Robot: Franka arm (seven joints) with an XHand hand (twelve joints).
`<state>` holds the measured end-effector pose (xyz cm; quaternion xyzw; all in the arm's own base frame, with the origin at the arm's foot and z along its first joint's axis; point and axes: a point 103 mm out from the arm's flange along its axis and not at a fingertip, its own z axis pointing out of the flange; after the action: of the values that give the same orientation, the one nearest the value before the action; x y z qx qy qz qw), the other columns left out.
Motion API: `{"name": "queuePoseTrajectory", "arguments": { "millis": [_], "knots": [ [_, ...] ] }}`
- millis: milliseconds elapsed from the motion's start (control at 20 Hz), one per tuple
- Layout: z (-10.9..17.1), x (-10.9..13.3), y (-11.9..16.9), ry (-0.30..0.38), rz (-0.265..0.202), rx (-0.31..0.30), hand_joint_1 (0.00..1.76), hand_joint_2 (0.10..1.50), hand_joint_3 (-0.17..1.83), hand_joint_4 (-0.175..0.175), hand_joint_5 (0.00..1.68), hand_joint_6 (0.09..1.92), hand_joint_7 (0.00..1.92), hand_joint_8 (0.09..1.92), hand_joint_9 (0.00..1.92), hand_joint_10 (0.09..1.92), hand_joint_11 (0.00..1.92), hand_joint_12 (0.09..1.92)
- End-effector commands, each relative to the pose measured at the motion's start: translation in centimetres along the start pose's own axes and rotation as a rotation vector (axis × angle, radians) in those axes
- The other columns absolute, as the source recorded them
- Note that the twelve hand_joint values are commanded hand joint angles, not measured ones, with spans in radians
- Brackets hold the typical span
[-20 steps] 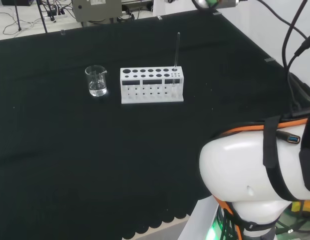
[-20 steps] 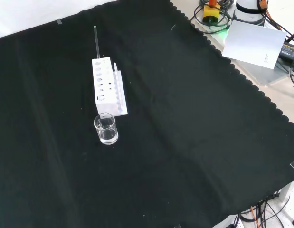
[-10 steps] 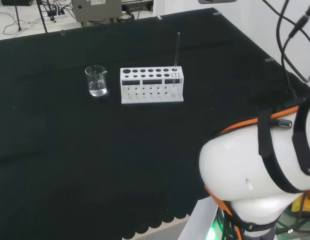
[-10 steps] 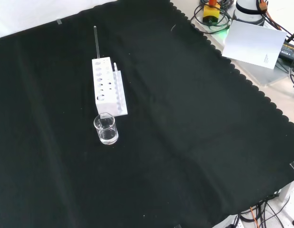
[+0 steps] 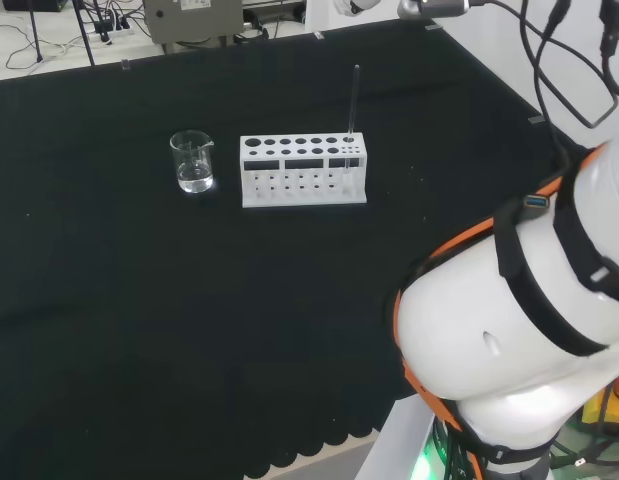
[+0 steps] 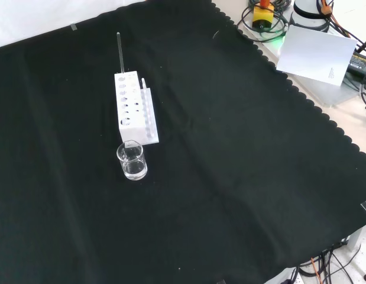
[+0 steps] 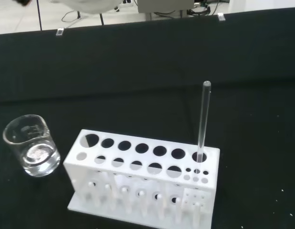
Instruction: Take the glass rod from the white test tube rack.
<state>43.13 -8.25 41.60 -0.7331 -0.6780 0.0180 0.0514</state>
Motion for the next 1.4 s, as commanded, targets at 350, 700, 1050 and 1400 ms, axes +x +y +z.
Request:
{"name": "queuePoseTrajectory", "arguments": {
  "millis": [350, 700, 1050, 1400],
  "knots": [
    [4.6, -4.4, 8.0, 0.016, -0.035, 0.017, 0.74, 0.8, 0.59, -0.158, 0.35, 0.09, 0.2, 0.86, 0.34, 0.9, 0.0, 1.4],
    [7.2, -5.3, 9.6, 0.005, -0.036, 0.039, 0.74, 0.8, 0.58, -0.168, 0.42, 0.13, 0.25, 0.86, 0.39, 0.87, 0.0, 1.42],
    [9.9, -5.1, 10.2, -0.028, -0.068, 0.054, 0.74, 0.81, 0.57, -0.175, 0.33, 0.66, 0.35, 0.86, 0.47, 0.82, 0.0, 1.46],
    [12.4, -4.6, 10.7, -0.022, -0.079, 0.086, 0.75, 0.81, 0.58, -0.175, 0.3, 0.79, 0.44, 0.89, 0.59, 0.83, 0.06, 1.46]
  ]
}}
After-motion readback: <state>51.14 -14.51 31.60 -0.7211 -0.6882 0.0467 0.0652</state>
